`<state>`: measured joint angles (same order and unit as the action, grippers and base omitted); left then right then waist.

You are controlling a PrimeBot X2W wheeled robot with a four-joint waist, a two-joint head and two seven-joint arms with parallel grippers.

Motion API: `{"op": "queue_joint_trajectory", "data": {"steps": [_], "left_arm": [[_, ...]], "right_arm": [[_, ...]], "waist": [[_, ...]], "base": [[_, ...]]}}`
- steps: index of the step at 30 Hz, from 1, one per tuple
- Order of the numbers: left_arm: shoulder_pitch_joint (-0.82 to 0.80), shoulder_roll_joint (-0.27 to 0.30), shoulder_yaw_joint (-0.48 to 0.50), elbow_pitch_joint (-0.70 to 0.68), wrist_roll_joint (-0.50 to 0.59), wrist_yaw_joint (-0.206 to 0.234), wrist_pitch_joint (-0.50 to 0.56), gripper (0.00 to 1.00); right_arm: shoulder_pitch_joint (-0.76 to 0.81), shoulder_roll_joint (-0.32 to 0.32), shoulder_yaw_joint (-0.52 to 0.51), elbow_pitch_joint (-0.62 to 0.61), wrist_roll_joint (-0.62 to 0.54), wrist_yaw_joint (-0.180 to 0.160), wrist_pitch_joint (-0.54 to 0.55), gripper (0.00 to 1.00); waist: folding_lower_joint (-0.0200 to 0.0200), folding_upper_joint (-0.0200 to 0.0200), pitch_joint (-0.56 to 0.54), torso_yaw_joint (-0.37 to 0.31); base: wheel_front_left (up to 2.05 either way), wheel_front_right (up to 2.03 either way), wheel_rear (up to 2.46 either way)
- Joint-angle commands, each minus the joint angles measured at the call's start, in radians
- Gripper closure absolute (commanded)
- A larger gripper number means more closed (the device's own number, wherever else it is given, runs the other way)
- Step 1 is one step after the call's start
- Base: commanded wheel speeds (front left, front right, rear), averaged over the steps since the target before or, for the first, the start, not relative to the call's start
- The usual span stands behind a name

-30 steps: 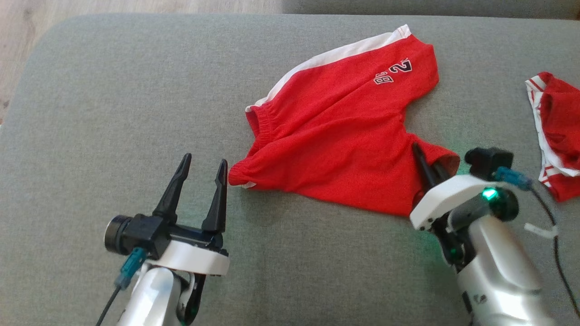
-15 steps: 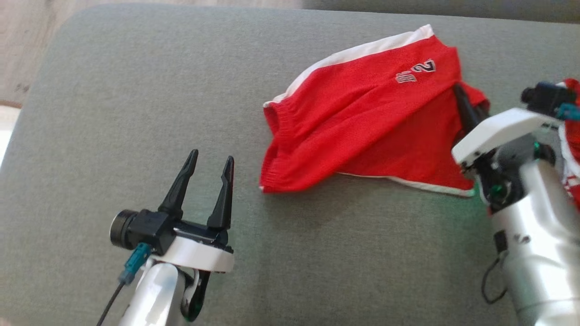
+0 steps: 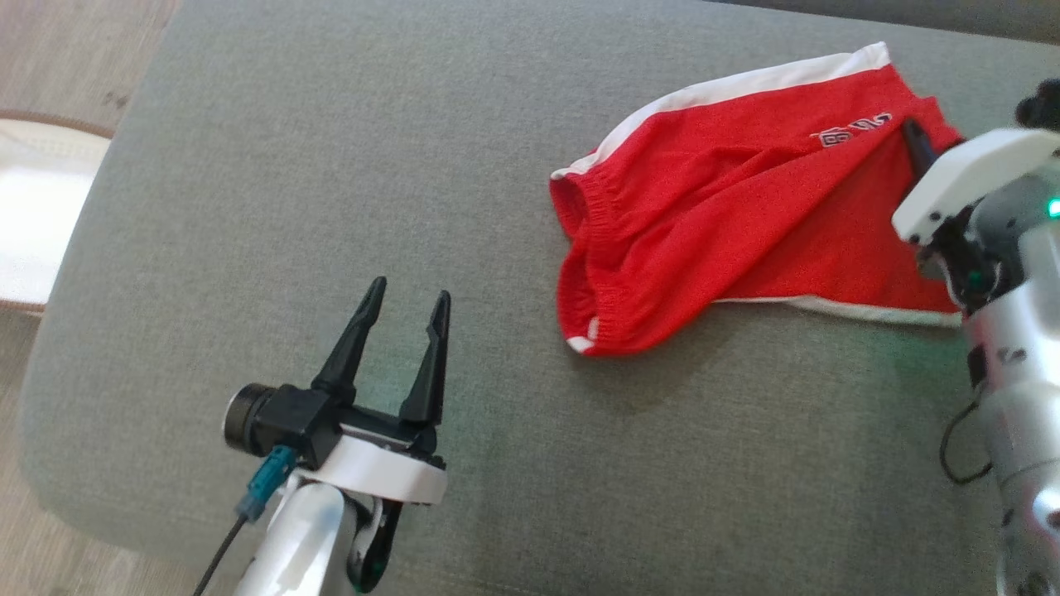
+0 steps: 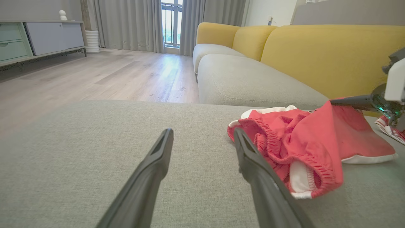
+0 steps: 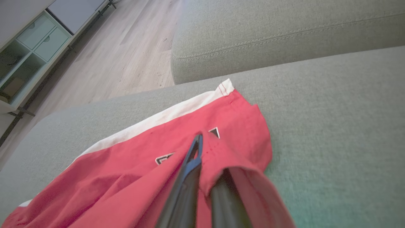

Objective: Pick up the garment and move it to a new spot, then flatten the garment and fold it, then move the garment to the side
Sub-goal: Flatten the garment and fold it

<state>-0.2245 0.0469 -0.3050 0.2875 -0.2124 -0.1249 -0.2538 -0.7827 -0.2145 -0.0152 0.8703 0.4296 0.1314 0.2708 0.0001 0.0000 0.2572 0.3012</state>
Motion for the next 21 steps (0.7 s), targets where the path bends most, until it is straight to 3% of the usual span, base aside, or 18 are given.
{"op": "queue_joint_trajectory", "data": {"steps": [1, 9, 10, 11, 21], "left_arm": [[-0.039, 0.004, 0.019, -0.032, -0.008, -0.004, -0.008, 0.0], [-0.058, 0.004, -0.027, -0.034, -0.034, -0.004, -0.008, 0.0], [-0.061, 0.004, -0.033, -0.033, -0.036, -0.004, -0.008, 0.0], [-0.065, 0.003, -0.038, -0.033, -0.039, -0.002, -0.008, 0.0], [-0.069, 0.003, -0.031, -0.032, -0.048, 0.016, -0.008, 0.0]], "right_arm": [[-0.054, -0.005, 0.008, -0.021, -0.012, -0.001, -0.016, 1.0], [-0.17, -0.025, -0.006, 0.129, -0.079, -0.001, -0.018, 1.0], [-0.179, -0.03, 0.0, 0.146, -0.09, -0.001, -0.02, 0.26], [-0.187, -0.037, 0.006, 0.164, -0.103, -0.001, -0.023, 0.0], [-0.203, -0.051, 0.058, 0.273, -0.164, -0.001, -0.069, 0.0]], "waist": [[-0.0001, 0.0, 0.01, 0.011], [-0.0001, 0.0, 0.044, 0.038], [-0.0001, 0.0, 0.047, 0.04], [-0.0001, 0.0, 0.05, 0.04], [-0.0001, 0.0, 0.011, -0.022]], "base": [[0.0, 0.0, 0.0], [0.0, 0.0, 0.0], [0.0, 0.0, 0.0], [0.0, 0.0, 0.0], [0.0, 0.0, 0.0]]}}
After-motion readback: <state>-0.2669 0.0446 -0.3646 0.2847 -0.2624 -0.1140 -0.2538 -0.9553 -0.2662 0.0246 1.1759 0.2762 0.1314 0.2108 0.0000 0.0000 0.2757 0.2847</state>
